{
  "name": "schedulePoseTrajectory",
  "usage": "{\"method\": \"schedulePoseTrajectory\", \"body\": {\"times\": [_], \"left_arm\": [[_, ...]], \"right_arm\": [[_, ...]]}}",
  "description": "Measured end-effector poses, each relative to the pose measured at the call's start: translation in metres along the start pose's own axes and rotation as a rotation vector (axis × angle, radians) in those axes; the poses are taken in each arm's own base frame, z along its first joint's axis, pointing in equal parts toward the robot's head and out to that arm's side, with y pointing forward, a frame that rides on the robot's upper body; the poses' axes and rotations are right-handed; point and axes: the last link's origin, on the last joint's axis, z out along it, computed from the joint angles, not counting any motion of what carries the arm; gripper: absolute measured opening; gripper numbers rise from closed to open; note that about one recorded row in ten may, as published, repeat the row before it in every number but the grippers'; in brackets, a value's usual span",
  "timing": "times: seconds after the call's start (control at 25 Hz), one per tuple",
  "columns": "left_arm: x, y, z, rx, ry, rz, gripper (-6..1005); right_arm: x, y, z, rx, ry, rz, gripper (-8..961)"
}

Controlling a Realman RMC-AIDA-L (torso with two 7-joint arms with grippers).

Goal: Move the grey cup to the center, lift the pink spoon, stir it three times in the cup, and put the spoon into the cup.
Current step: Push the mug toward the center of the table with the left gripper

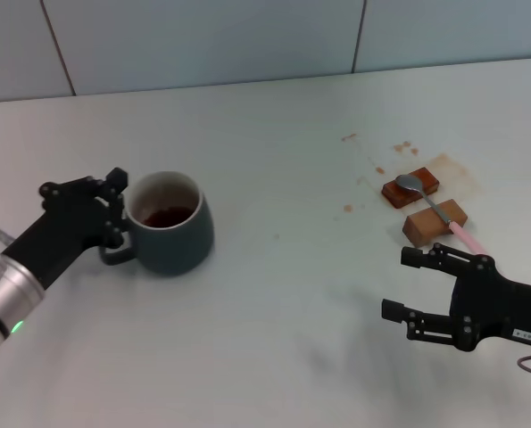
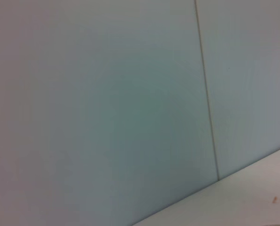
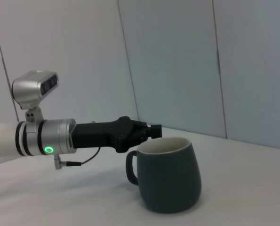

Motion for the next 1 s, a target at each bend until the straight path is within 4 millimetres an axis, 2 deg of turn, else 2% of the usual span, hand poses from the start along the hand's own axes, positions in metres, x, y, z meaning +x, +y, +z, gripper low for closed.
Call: {"method": "schedulePoseTrajectory", "body": {"times": [0.04,0.12,0.32,0.36,0.44,0.64,1.0], "left_arm": [[0.0,0.0,0.0,0.0,0.0,0.0,-1],[0.004,0.012,0.013,-0.036,0.003,-0.015,-1],[0.007,0.02,0.021,-0.057,0.006,-0.017,-1],[0.013,0.032,0.032,-0.085,0.013,-0.032,-1],[0.017,0.039,0.04,-0.1,0.015,-0.056,-1],[0.022,0.049,0.048,-0.122,0.018,-0.081,-1],[0.028,0.05,0.045,-0.103,0.071,-0.118,-1]], "right_arm": [[-0.001,0.0,0.0,-0.001,-0.004,-0.001,819],[-0.001,0.0,0.0,-0.002,-0.005,-0.001,818],[-0.002,0.001,0.0,-0.008,-0.013,-0.001,818],[-0.002,0.001,-0.001,-0.008,-0.016,-0.002,818],[-0.002,0.001,-0.001,-0.008,-0.017,-0.003,818],[-0.002,0.001,-0.001,-0.007,-0.018,-0.009,818],[-0.001,0.003,0.0,-0.006,-0.021,-0.008,818]]}}
